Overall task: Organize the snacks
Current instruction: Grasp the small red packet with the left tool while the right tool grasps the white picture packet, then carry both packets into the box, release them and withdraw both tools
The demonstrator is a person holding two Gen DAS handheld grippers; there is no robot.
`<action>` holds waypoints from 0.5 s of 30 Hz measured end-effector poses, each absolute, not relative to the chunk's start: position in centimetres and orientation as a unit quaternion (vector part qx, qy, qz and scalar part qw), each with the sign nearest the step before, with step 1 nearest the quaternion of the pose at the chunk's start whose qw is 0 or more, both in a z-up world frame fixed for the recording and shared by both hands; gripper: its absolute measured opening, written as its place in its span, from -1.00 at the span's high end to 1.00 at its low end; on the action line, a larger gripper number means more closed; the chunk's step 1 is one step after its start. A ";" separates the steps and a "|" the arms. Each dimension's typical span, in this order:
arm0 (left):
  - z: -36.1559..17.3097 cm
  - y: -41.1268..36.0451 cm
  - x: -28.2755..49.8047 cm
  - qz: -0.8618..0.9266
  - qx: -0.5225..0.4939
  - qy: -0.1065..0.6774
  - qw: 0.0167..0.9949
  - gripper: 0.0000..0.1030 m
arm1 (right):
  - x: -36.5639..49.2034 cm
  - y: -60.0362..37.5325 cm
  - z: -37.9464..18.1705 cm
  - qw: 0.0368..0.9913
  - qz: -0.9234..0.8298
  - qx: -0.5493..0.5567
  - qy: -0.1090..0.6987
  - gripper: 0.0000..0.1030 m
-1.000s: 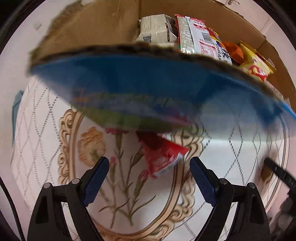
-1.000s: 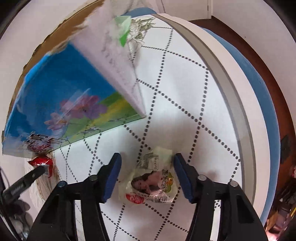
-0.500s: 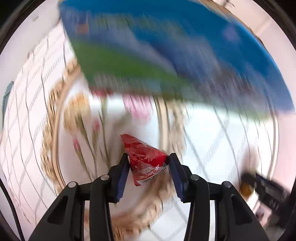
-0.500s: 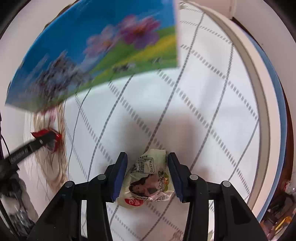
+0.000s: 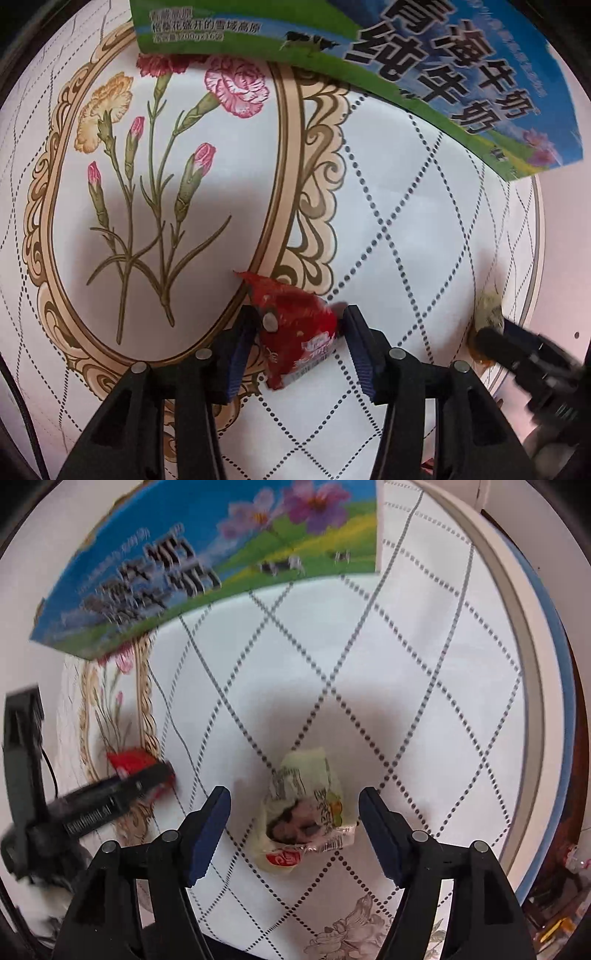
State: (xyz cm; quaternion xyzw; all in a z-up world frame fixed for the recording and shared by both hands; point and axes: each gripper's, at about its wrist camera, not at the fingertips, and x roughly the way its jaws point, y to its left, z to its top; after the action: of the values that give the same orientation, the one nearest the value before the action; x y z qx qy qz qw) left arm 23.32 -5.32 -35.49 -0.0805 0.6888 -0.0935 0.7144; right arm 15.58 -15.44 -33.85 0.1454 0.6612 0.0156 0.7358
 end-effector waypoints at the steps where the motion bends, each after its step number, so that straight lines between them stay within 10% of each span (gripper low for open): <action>1: -35.5 -5.4 23.3 -0.091 -0.079 0.686 0.717 0.12 | 15.6 -15.3 -34.3 0.737 0.011 0.139 0.661 -0.31; 15: -26.7 -7.0 22.2 -0.109 -0.052 0.634 0.764 0.22 | 14.4 -15.8 -28.6 0.792 0.037 0.139 0.593 -0.10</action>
State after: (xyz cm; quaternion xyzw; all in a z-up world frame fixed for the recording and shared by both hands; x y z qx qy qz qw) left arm 22.22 -6.98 -26.73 -0.0518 0.6337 -0.1092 0.7640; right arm 14.38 -15.80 -28.57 0.1393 0.5928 0.0367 0.7924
